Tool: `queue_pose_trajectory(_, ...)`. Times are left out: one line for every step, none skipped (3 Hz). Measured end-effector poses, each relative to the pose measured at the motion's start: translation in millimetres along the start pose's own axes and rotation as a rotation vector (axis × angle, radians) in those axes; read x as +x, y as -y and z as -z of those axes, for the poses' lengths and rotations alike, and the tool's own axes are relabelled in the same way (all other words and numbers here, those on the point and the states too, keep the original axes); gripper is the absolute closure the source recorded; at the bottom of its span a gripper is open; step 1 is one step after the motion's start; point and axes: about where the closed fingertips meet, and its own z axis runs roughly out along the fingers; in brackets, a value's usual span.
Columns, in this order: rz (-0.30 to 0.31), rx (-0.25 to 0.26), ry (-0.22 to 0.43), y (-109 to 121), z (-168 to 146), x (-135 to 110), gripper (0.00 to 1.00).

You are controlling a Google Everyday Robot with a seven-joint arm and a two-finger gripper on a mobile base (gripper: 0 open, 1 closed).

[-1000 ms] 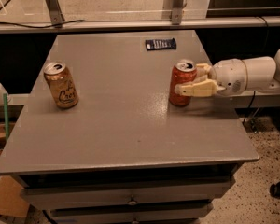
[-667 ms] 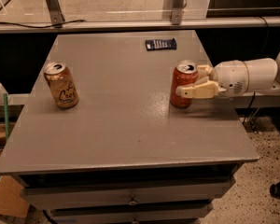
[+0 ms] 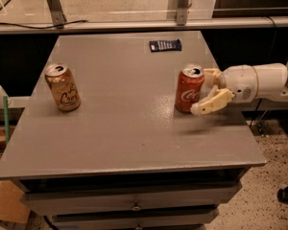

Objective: Place coke can upright

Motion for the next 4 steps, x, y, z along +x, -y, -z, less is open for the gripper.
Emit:
queue_pose_trajectory(0.006,-0.028,-0.01,8,8,3,0.0)
queue_pose_trajectory(0.041,-0.084,-0.014,25,28,16,0.0)
queue_pose_trajectory(0.038,-0.146,-0.006,46,53,40,0.0)
queue_pose_trajectory(0.036,-0.146,-0.006,46,53,40,0.0)
